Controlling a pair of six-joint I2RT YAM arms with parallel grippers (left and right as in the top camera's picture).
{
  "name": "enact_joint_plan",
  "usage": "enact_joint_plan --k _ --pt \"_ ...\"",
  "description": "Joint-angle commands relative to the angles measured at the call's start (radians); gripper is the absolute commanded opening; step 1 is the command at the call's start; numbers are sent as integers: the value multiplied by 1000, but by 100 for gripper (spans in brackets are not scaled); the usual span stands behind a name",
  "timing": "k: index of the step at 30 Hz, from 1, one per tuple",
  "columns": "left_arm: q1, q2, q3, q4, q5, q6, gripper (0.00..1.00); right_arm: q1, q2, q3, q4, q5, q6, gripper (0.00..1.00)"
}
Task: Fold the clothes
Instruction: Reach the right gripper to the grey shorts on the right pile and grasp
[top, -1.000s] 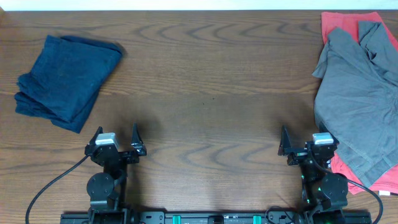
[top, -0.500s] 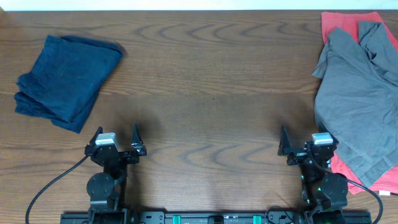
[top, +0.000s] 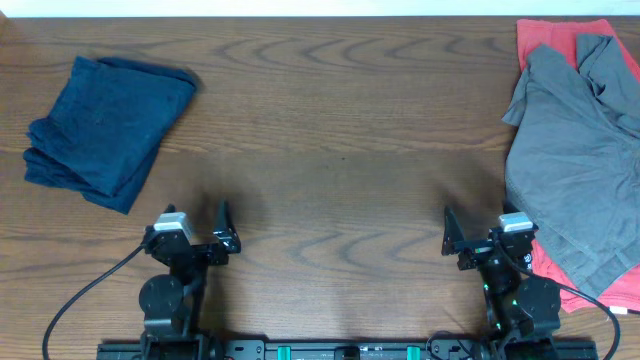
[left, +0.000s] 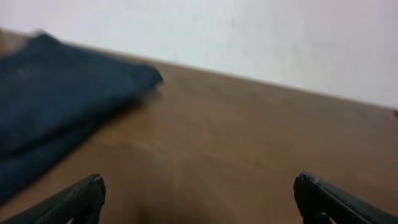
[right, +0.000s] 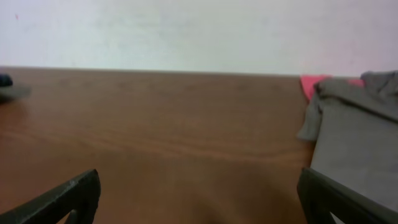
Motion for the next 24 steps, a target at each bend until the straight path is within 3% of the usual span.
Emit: enact_joint_plan --k 1,7,13,18,24 --pt "-4 61 86 -50 76 -15 98 2 44 80 -43 -17 21 99" --pt "-4 269 310 -290 77 -16 98 0 266 241 -162 23 17 99" --pt "-4 532 531 -544 84 -15 98 -2 680 500 -339 39 17 99" --pt "-4 688 623 -718 84 -15 98 -20 1025 739 -534 113 18 99" --pt "-4 790 628 -810 84 -19 98 -26 1264 843 -511 148 19 99"
